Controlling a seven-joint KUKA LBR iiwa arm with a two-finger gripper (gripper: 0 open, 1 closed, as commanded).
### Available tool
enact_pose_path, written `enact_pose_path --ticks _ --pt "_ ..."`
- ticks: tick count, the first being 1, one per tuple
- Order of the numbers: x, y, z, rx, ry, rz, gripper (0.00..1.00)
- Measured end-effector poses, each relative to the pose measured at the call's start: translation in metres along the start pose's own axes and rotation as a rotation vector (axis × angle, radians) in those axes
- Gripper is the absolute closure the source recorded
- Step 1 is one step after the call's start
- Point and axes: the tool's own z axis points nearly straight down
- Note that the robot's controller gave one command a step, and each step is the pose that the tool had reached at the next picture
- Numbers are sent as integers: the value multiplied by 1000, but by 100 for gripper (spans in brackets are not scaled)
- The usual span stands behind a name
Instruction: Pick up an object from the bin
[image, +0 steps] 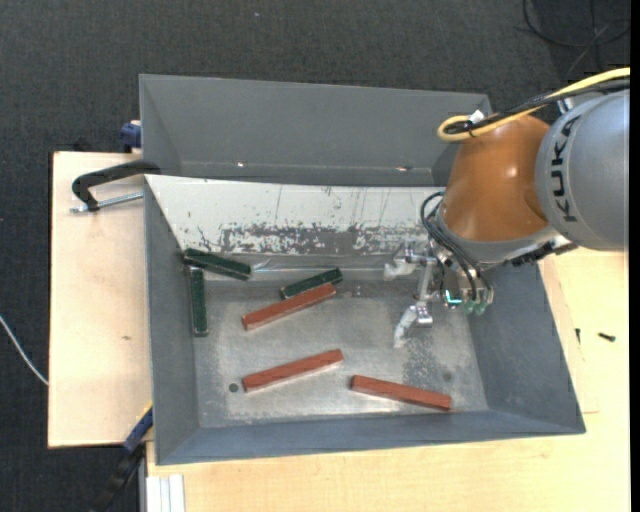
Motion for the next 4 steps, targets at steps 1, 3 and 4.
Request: enact_pose_path --ticks 1,3,4 --pt "-2 0 -4 1 -8 -1 0" --pt "33 69 50 -1 -5 0 0" --pt "62 74 60 -1 1 156 100"
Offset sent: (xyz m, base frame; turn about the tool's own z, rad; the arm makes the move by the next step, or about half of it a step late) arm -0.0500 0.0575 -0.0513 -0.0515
